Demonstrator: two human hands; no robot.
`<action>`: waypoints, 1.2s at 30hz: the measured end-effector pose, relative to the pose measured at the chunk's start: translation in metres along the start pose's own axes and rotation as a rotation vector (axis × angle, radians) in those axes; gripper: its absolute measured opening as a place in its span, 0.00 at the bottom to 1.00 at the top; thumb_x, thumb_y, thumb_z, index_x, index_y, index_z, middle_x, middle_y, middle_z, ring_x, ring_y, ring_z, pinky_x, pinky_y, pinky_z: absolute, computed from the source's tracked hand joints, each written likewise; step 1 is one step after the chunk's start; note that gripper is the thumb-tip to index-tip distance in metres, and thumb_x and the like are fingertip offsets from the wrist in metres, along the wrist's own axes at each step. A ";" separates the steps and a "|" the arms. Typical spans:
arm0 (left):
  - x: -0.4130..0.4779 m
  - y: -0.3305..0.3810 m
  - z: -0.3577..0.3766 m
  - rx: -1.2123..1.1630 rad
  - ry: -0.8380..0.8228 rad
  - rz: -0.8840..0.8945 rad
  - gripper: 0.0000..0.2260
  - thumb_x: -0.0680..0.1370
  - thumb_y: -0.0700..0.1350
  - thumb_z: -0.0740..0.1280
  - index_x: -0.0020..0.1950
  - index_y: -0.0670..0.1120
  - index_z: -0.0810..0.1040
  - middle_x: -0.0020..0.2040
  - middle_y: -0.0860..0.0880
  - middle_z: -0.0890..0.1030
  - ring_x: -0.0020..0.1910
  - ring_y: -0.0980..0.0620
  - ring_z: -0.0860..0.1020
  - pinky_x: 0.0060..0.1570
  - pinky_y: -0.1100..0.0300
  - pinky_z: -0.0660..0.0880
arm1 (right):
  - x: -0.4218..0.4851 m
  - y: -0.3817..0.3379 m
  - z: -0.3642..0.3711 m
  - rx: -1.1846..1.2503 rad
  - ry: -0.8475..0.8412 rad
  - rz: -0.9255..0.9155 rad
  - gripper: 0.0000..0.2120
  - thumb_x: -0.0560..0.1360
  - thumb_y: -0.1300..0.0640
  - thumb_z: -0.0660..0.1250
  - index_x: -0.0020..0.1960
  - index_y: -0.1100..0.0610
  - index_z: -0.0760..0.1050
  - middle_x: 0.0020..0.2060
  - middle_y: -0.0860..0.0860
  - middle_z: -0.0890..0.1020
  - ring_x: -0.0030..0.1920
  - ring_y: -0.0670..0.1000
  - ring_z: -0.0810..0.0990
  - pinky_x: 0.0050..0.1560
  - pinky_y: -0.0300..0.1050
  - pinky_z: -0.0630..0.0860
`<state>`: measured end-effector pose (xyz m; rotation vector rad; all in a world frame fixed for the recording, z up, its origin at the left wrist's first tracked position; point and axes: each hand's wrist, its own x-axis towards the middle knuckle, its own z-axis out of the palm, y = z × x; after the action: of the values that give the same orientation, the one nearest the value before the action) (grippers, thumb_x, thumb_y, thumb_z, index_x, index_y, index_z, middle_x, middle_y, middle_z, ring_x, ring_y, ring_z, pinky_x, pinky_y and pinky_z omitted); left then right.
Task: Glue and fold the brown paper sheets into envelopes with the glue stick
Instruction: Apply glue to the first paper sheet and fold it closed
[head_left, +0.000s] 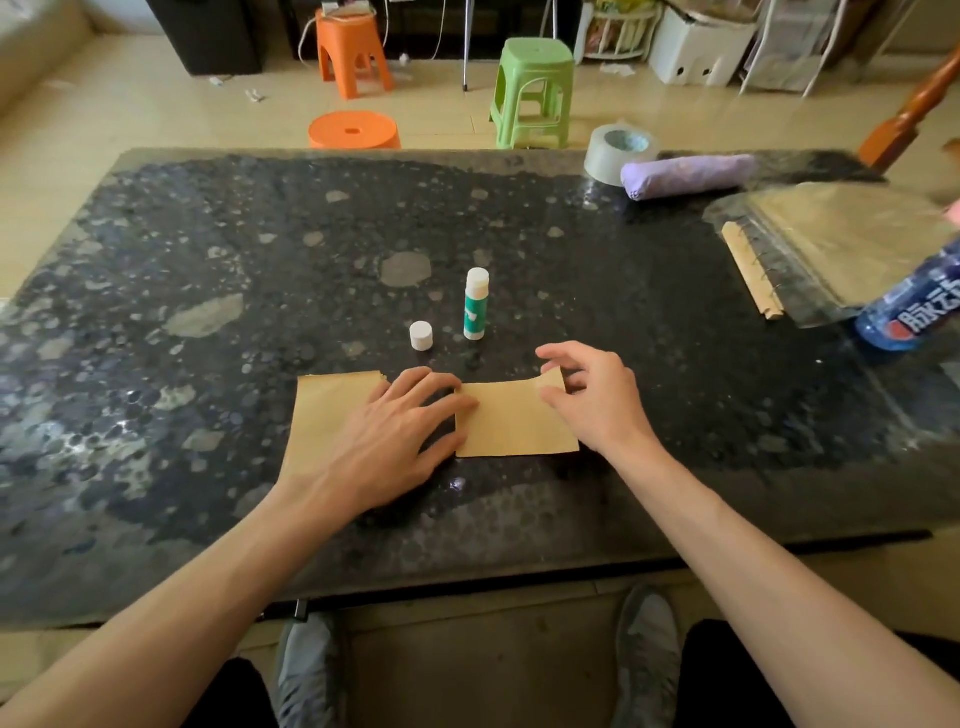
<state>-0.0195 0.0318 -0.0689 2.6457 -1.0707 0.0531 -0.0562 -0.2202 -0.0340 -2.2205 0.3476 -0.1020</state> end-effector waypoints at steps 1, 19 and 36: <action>-0.001 -0.001 0.000 0.007 0.002 -0.003 0.21 0.82 0.61 0.59 0.73 0.57 0.74 0.72 0.57 0.71 0.71 0.51 0.68 0.61 0.50 0.73 | 0.004 0.000 0.002 -0.026 0.004 -0.010 0.21 0.76 0.65 0.73 0.65 0.48 0.82 0.52 0.43 0.84 0.49 0.41 0.83 0.61 0.44 0.81; -0.008 0.000 0.000 -0.024 0.024 -0.071 0.23 0.78 0.65 0.66 0.69 0.55 0.76 0.72 0.58 0.74 0.73 0.55 0.69 0.56 0.61 0.66 | 0.058 -0.033 0.056 0.081 0.067 -0.165 0.12 0.82 0.48 0.70 0.62 0.51 0.80 0.55 0.40 0.83 0.60 0.44 0.80 0.63 0.49 0.79; -0.002 -0.002 -0.013 0.093 0.007 0.095 0.29 0.77 0.71 0.57 0.66 0.57 0.81 0.68 0.52 0.79 0.67 0.50 0.77 0.62 0.52 0.73 | 0.006 -0.012 -0.002 0.290 0.025 -0.057 0.06 0.80 0.50 0.73 0.55 0.47 0.78 0.48 0.39 0.84 0.50 0.35 0.83 0.45 0.28 0.78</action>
<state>-0.0187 0.0378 -0.0574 2.6727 -1.2192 0.1345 -0.0481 -0.2159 -0.0238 -1.9436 0.2648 -0.1991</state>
